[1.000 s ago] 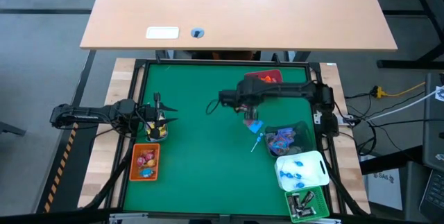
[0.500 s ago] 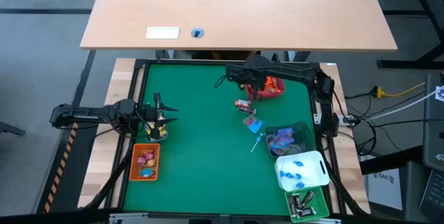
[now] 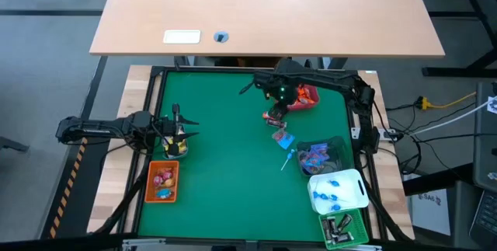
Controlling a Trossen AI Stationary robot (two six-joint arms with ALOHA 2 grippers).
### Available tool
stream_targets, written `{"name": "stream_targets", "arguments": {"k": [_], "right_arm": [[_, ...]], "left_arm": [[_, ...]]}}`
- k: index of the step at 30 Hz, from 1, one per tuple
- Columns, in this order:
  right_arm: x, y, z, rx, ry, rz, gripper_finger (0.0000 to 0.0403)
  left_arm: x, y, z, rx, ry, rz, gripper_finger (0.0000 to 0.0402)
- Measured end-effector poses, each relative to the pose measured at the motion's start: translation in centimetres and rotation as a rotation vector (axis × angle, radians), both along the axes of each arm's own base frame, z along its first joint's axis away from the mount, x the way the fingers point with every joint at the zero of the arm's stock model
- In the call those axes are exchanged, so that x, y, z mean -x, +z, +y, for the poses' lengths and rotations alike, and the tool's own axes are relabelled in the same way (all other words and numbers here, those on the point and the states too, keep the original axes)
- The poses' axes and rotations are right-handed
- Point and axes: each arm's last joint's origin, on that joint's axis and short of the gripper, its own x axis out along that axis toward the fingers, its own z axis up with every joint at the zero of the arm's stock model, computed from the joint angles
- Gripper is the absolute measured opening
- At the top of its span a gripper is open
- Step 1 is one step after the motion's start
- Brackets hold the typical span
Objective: Sort candy
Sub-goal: Put the blue candy into the black bin
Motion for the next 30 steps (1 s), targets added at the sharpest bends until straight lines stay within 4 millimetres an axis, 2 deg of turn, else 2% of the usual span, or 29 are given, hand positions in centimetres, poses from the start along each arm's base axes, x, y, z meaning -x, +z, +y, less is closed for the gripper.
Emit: {"name": "stream_targets", "arguments": {"k": [2, 6, 11, 19, 22, 25, 30], "right_arm": [[-0.4, 0.0, 0.6, -0.064, 0.0, -0.039, 0.0194], [-1.6, -0.1, 2.6, -0.062, 0.06, -0.107, 0.0195], [-2.7, -0.1, 6.0, -0.059, 0.153, -0.15, 0.0195], [-3.2, -0.1, 12.3, 0.096, 0.335, -0.131, 0.0195], [-3.2, -0.2, 14.1, 0.16, 0.391, -0.127, 0.0195], [-3.0, -1.2, 14.9, 0.209, 0.426, -0.105, 0.0195], [-2.0, -4.1, 14.8, 0.214, 0.454, -0.005, 0.0195]], "left_arm": [[0.0, 0.0, 0.0, 0.0, 0.0, 0.0, 0.0141], [0.0, 0.0, 0.0, 0.0, 0.0, 0.0, 0.0141], [0.0, 0.0, 0.0, 0.0, 0.0, 0.0, 0.0141], [0.0, 0.0, 0.0, 0.0, 0.0, 0.0, 0.0141], [0.0, 0.0, 0.0, 0.0, 0.0, 0.0, 0.0141], [0.0, 0.0, 0.0, 0.0, 0.0, 0.0, 0.0141], [0.0, 0.0, 0.0, 0.0, 0.0, 0.0, 0.0141]]}}
